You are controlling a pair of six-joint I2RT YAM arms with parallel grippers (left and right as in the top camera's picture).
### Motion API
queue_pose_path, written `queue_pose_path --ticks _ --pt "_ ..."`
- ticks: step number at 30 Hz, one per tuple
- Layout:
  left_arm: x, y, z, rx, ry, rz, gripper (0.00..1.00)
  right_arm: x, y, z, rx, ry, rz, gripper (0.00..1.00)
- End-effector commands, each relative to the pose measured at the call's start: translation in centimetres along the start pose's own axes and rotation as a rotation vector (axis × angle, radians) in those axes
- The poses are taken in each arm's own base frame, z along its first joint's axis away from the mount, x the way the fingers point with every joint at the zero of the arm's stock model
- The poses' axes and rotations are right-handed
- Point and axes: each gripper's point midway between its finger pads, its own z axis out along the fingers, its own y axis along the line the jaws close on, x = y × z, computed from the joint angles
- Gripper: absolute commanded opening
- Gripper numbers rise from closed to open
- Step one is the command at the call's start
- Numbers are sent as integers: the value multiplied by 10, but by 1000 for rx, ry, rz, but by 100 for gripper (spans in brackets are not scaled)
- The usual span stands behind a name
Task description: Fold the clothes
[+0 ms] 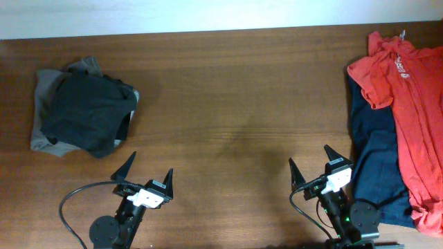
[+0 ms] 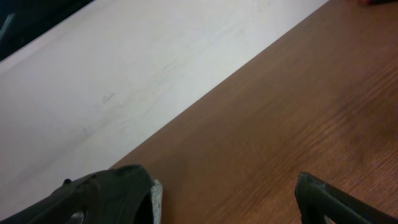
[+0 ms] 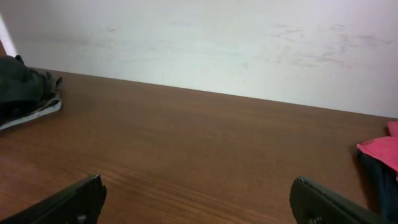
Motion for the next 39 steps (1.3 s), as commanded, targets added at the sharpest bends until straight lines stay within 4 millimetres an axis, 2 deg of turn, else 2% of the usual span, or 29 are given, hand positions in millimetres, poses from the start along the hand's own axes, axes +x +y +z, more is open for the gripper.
queue_pose_path --ticks 1,32,36,39 --pt "1 -1 0 0 4 0 99 2 -1 0 7 0 8 99" --pt "1 -1 0 2 3 0 99 2 -1 0 7 0 8 99" --pt "-2 -6 0 27 -13 -1 99 -6 3 0 -20 -31 0 99" --pt "-10 -18 -1 101 -56 -45 99 -6 11 -1 -68 -31 0 99"
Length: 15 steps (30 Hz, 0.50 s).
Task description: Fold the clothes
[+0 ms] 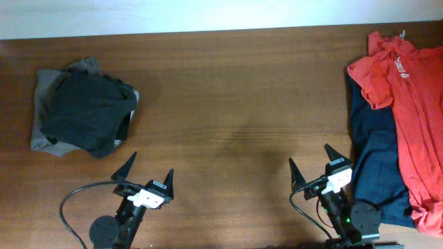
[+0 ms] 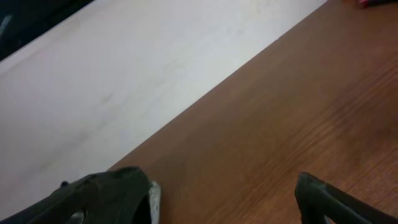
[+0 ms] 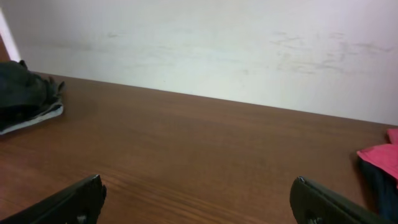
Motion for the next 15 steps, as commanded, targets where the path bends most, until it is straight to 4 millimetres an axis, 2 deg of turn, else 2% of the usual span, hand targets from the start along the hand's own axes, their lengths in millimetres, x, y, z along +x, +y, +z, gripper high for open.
queue_pose_path --ticks 1,2,6,7,9,12,15 --pt "-11 -19 -2 111 -61 -73 99 -1 16 -1 -94 -14 5 99" --pt "-18 -25 -3 147 -97 -71 99 -6 27 -2 -156 -33 -2 99" --pt "-22 -25 -3 156 -109 -154 99 -24 30 -4 -181 -97 47 99" --pt "-27 -16 -3 121 -113 -244 99 -38 26 -6 -156 -138 69 99" --pt "-41 2 -6 65 -121 -361 99 -50 16 -6 -101 -122 141 99" --pt "-61 13 -9 56 -142 -359 99 -63 14 -3 -90 -58 178 99" --pt "-75 32 -9 19 -93 -380 99 -81 9 9 -79 53 211 99"
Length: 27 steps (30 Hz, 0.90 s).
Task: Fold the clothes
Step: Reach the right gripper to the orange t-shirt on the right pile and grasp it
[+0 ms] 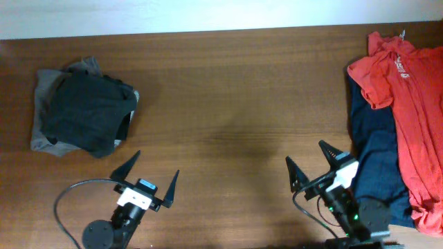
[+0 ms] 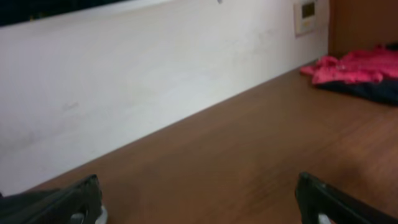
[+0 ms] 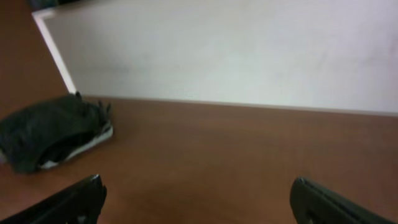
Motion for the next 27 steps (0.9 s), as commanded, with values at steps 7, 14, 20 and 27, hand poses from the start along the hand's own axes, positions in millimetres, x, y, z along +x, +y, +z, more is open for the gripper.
queue_pose_path --ticks 7,14,20,27 --pt "-66 36 23 -6 276 -200 99 -88 -18 60 67 373 68 99" --pt "-103 73 79 41 513 -314 99 -94 -42 100 124 704 208 99" --pt "-110 93 128 85 567 -356 99 -82 -160 125 429 829 456 99" --pt "-97 96 137 90 593 -369 99 -37 -292 148 604 775 590 89"
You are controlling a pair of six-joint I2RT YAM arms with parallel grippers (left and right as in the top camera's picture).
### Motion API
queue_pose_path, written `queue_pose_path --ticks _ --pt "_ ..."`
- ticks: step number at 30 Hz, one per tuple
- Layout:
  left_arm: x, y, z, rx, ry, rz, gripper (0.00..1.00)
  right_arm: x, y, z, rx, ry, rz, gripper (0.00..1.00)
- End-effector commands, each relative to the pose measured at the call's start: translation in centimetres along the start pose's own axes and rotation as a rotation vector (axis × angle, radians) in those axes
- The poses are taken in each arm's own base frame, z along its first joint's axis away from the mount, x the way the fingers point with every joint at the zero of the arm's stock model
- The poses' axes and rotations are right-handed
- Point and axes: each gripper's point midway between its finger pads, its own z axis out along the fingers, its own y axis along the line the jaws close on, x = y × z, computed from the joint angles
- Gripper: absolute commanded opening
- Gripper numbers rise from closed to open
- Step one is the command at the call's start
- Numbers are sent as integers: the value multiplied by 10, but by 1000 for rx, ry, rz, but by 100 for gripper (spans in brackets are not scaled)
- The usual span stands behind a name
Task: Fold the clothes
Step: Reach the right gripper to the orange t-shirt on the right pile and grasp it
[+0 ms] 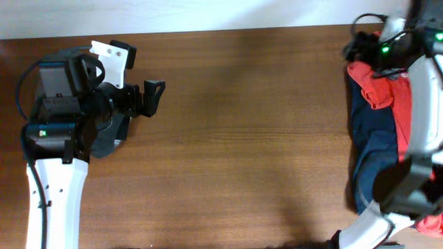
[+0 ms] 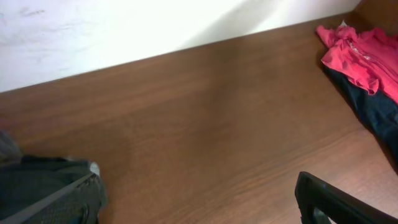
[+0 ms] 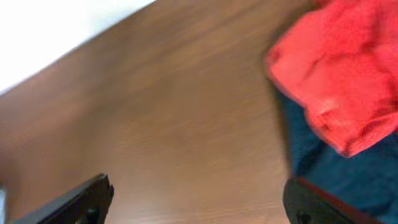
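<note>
A red shirt (image 1: 377, 86) lies on top of a navy garment (image 1: 374, 142) at the table's right edge. My right gripper (image 1: 361, 45) is raised over the shirt's near corner, open and empty. In the right wrist view the red shirt (image 3: 342, 74) and navy cloth (image 3: 348, 168) lie ahead and to the right of the open right gripper (image 3: 199, 202). My left gripper (image 1: 149, 98) is open, high above the left side. A folded pile of dark clothes (image 2: 34, 186) lies under its left finger (image 2: 81, 199), largely hidden by the arm from overhead.
The brown wooden table (image 1: 249, 138) stretches between the two heaps. A white wall (image 2: 124, 25) runs along its far edge. The raised right arm (image 1: 415, 111) crosses over the red and navy clothes.
Both arms have left the front edge of the table. The left gripper is now raised over the dark pile at the left, the right over the red shirt at the far right. Both remain open.
At the first two moments both grippers rested open at the front edge, pointing at the far wall. Then each had turned slightly outward. Now both arms are lifted, one above each heap. No garment has moved.
</note>
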Motion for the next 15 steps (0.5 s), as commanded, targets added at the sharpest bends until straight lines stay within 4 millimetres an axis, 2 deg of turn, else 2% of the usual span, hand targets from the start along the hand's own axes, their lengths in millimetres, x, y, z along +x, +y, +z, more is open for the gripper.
queue_pose_path --ticks 1,2,4,5,8,12,15 --pt "-7 -4 -1 19 -12 -2 99 -18 -33 38 36 -16 82 88" --pt "-6 -4 0 21 -7 -5 99 -21 -42 55 41 -17 95 84" --pt "-4 -4 0 21 -1 -8 99 -26 -61 92 66 -23 133 84" --pt "-3 -4 0 23 6 -12 99 -25 -69 111 79 -20 137 79" --pt "1 -5 0 24 22 -19 99 -20 -88 138 140 -10 159 76" --pt "4 -5 0 25 32 -36 99 -14 -118 162 252 -10 177 77" --pt "4 -5 0 25 34 -62 99 -9 -123 173 260 1 179 76"
